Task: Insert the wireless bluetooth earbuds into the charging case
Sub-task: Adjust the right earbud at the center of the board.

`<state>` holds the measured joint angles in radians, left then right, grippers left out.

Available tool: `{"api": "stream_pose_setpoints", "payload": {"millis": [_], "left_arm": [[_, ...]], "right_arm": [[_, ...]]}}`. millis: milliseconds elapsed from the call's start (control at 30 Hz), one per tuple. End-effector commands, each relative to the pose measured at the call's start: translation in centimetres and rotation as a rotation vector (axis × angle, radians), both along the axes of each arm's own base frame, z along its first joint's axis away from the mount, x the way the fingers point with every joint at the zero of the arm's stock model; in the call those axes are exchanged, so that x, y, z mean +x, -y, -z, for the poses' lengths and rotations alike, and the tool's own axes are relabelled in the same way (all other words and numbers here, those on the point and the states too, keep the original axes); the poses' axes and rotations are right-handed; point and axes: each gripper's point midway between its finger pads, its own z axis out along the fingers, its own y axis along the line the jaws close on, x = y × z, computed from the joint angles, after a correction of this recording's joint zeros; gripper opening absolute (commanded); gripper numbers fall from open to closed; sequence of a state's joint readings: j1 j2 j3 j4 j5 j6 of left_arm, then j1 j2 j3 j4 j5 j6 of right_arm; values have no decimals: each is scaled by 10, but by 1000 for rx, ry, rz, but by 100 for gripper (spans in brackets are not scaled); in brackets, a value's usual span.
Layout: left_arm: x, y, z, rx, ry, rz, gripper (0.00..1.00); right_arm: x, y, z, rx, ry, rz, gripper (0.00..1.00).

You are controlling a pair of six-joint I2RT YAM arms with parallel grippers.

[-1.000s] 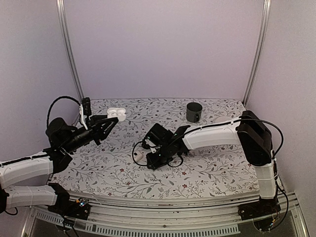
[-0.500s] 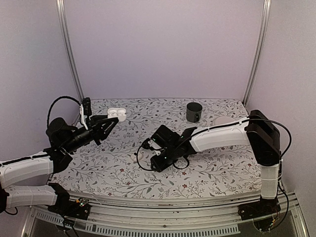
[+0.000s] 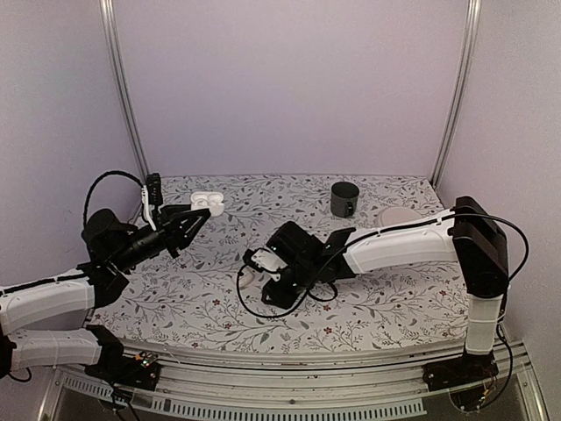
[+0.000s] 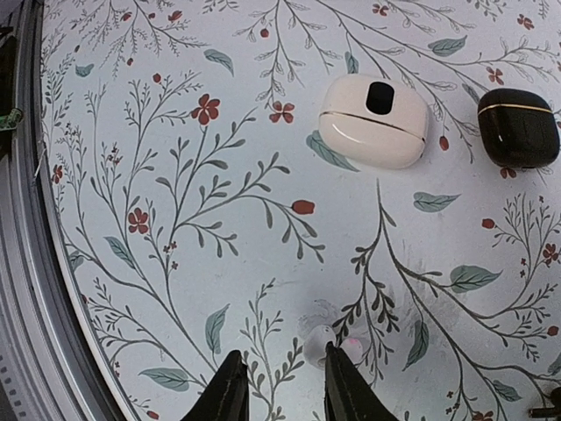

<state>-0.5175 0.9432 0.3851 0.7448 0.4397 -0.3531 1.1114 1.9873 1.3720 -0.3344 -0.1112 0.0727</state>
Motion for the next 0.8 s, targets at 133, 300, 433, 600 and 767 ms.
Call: {"api": "stream_pose_setpoints", "payload": {"millis": [133, 300, 433, 600, 767], "left_arm": [[0, -5, -9, -16, 26, -8, 0], [-1, -5, -9, -15, 27, -10, 0], [-1, -5, -8, -13, 23, -11, 0], [0, -6, -9, -10, 26, -17, 0], [0, -5, -8, -10, 22, -15, 0]], "right_arm": [[6, 0, 13, -21, -7, -51, 31], [7, 3, 18, -37, 10, -76, 31], [3, 4, 27, -52, -8, -92, 31], [0, 9, 28, -60, -15, -89, 31], [0, 12, 33, -68, -16, -81, 31]]}}
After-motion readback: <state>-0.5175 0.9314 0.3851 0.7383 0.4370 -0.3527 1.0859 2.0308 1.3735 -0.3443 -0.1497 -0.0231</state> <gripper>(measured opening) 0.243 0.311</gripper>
